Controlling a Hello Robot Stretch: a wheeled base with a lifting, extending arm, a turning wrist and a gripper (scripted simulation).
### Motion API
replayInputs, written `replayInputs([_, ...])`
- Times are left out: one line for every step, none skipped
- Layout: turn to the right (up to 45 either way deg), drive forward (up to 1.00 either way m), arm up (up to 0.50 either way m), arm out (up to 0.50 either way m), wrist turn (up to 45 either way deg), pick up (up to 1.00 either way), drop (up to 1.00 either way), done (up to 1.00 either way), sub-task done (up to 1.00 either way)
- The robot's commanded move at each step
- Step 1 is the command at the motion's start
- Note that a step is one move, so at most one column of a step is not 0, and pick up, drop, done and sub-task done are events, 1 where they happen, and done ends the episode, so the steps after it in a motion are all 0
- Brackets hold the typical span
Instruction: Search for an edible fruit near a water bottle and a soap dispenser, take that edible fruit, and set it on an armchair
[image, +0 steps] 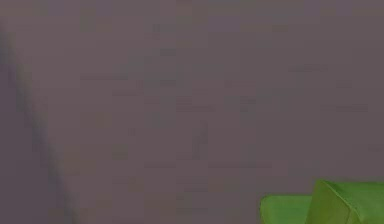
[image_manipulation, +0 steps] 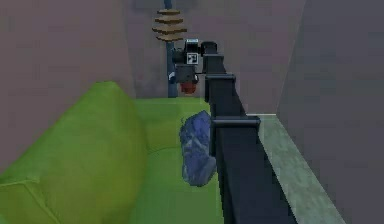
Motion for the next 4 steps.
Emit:
replayInputs([0.0, 0.00, -0.30, 0.00, 0.0, 0.00, 0.00, 0.00, 0.00])
replayInputs([0.0, 0.00, -0.32, 0.00, 0.0, 0.00, 0.00, 0.00, 0.00])
replayInputs([0.0, 0.00, 0.00, 0.00, 0.0, 0.00, 1.00, 0.00, 0.00])
replayInputs([0.0, 0.00, 0.10, 0.00, 0.0, 0.00, 0.00, 0.00, 0.00])
